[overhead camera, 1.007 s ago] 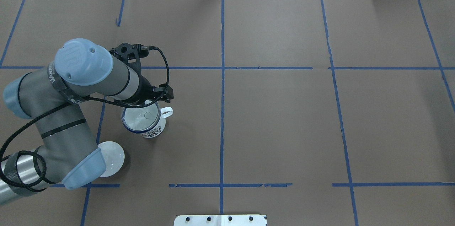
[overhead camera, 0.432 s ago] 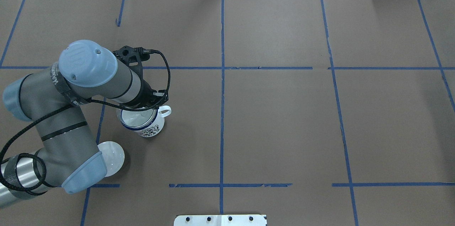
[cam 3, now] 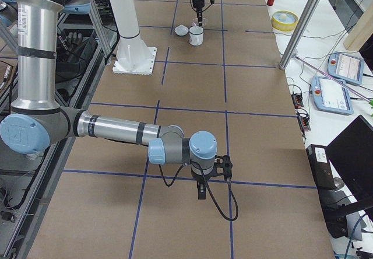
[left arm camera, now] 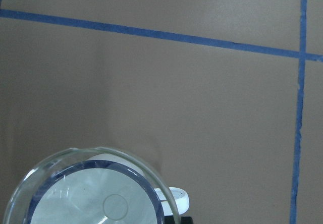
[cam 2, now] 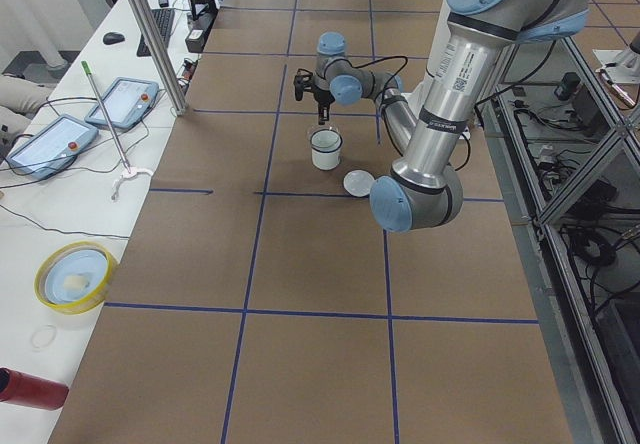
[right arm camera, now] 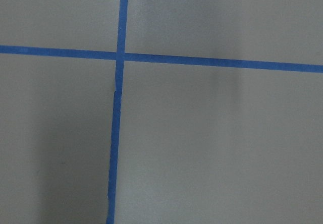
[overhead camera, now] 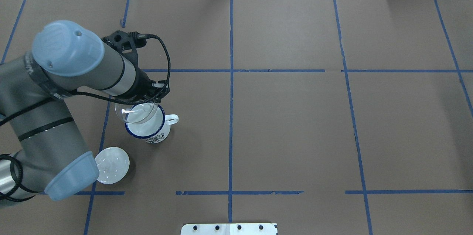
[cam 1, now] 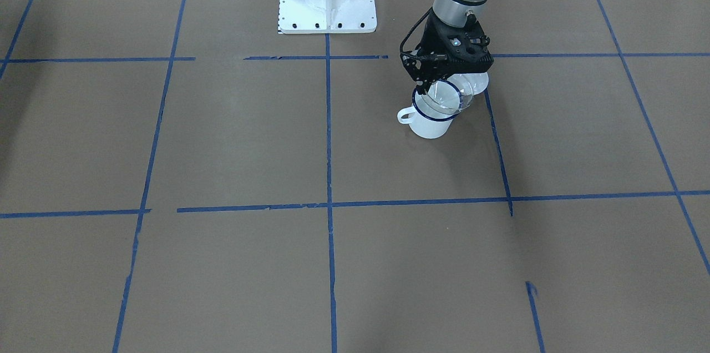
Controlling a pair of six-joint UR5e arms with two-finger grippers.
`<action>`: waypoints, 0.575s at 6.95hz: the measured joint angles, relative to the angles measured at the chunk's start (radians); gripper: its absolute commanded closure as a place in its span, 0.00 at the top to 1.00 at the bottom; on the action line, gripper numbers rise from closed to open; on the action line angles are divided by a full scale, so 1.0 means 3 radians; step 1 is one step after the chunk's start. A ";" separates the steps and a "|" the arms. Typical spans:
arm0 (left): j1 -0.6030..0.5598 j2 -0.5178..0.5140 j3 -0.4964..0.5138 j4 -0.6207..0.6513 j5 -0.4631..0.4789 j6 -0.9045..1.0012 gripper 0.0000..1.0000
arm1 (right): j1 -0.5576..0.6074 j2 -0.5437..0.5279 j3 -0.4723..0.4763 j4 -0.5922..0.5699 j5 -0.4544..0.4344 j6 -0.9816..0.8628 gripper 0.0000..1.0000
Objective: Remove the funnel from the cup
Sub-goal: 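Lift the clear funnel out of the mug with the left gripper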
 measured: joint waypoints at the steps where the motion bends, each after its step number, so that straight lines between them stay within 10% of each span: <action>1: -0.0136 -0.0088 -0.0105 0.0163 0.0004 -0.0087 0.00 | 0.0000 0.0000 0.0000 0.0000 0.0000 0.0000 1.00; 4: -0.0271 -0.0211 0.0226 -0.0515 0.0639 -0.1167 0.00 | 0.0000 0.0000 0.0000 0.0000 0.0000 0.0000 1.00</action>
